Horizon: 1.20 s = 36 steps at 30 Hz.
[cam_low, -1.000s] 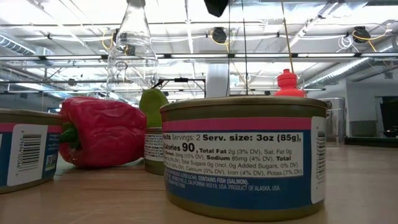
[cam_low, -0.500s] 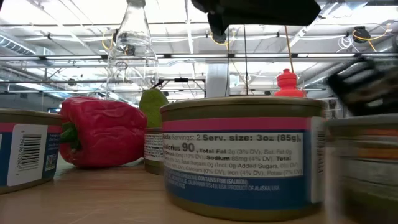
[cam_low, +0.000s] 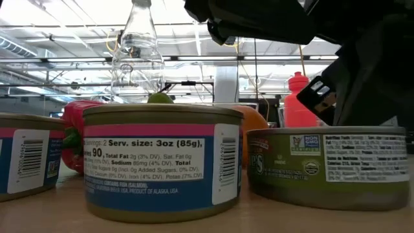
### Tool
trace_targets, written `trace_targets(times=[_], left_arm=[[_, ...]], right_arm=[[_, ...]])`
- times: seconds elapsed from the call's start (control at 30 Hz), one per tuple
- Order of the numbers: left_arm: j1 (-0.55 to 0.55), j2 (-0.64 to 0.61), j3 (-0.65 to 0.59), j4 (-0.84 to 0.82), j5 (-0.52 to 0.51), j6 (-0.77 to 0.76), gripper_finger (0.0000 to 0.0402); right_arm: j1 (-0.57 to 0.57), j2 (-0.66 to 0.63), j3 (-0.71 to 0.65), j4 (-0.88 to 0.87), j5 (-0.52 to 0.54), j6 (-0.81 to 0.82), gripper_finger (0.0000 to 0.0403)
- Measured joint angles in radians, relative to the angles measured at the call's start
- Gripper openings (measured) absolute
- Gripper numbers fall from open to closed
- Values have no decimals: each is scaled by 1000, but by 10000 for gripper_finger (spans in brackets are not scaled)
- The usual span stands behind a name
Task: Pick & Place Food Item
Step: Put the bottom green tuna can into the green bin
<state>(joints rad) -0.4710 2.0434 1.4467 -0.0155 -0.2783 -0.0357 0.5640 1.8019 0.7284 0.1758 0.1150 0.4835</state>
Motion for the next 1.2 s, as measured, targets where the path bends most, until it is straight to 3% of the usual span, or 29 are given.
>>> trace_targets(times=[0.1, 0.23, 0.4, 0.5, 0.57, 0.73, 0.83, 1.2], left_arm=[[-7, 0, 0, -17, 0, -4, 40], [-28, 0, 0, -41, 0, 21, 40], [-64, 0, 0, -45, -14, 66, 40], [-64, 0, 0, -36, -25, 26, 40], [-59, 0, 0, -30, -32, 23, 40], [-43, 3, 0, -10, -28, -3, 40], [-33, 10, 0, 8, -6, 0, 40], [8, 26, 0, 26, -8, -17, 40]], right_arm=[[12, -32, -5, -34, 25, -20, 0], [65, -123, -9, -27, 41, -197, 0], [168, -226, -9, -44, 171, -375, 10], [214, -242, 15, -59, 299, -412, 38], [237, -244, 37, -86, 330, -441, 64], [275, -244, 75, -182, 321, -502, 126], [296, -228, 97, -236, 276, -527, 142], [319, -52, 221, -311, 392, -659, 105]])
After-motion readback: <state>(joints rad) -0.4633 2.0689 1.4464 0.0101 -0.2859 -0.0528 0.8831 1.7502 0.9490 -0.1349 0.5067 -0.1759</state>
